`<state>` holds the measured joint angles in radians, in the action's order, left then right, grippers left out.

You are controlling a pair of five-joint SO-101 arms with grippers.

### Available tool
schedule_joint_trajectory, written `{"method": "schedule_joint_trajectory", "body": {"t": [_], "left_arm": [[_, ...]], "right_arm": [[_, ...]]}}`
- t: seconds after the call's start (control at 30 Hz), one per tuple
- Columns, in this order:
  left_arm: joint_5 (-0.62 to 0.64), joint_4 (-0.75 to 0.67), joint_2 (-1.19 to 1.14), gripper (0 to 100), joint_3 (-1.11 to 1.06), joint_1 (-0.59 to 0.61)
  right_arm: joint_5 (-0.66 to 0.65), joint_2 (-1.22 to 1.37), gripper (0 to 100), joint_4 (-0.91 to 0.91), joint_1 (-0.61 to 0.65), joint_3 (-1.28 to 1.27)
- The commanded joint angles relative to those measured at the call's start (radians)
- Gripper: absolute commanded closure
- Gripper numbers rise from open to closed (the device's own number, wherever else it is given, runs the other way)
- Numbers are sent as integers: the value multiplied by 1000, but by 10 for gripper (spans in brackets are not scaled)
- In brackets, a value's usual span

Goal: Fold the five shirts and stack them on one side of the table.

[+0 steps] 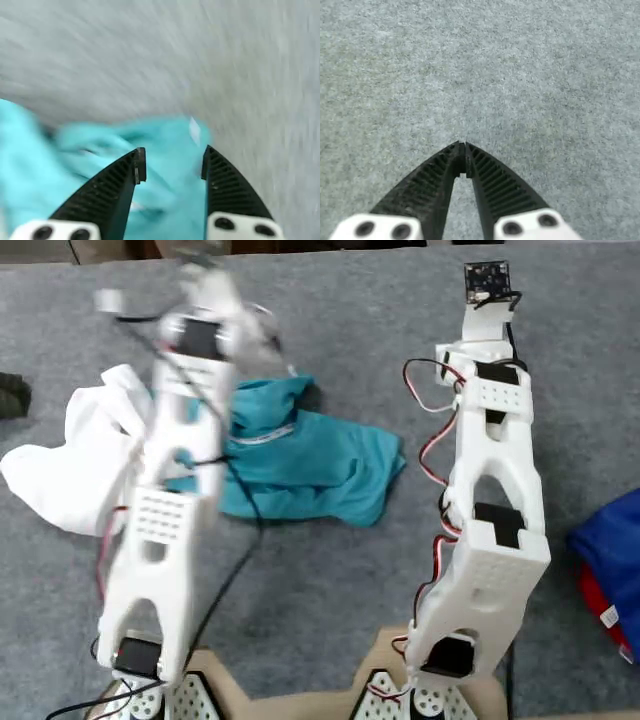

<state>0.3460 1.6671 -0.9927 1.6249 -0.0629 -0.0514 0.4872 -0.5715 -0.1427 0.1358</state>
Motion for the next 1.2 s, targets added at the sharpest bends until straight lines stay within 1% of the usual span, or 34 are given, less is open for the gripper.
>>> {"method": "schedule_joint_trajectory", "body": {"t": [0.0, 0.1, 0.27, 0.33, 0.47, 0.57, 0.7, 0.83, 0.9, 1.0, 1.1, 1.17], "left_arm": [[9, -34, 134, 798, 43, 269], [9, -91, 108, 798, 40, 456], [0, -209, -10, 798, 20, 675], [-5, -238, -38, 798, 18, 738], [-120, -224, -51, 798, 11, 830], [-178, -222, -58, 798, 9, 898], [-187, -311, -142, 798, 3, 918], [-181, -534, -312, 802, -68, 867], [-186, -594, -369, 834, -74, 845], [-190, -644, -383, 903, -66, 839], [-190, -649, -378, 975, -64, 842], [-183, -644, -377, 979, -64, 844]], "right_arm": [[2, -5, 993, 0, 22, 44], [0, -5, 993, -3, 39, 42], [-2, -5, 993, 2, 67, 24], [-3, -5, 993, 2, 71, 22], [-17, -5, 993, 2, 74, 22], [-25, 1, 993, 2, 85, 22], [-26, 19, 993, 2, 93, 30], [-31, 19, 993, 0, 94, 30], [-31, 19, 993, 0, 91, 30], [-31, 19, 993, 0, 90, 30], [-31, 19, 993, -2, 90, 30], [-31, 19, 993, -2, 90, 30]]}}
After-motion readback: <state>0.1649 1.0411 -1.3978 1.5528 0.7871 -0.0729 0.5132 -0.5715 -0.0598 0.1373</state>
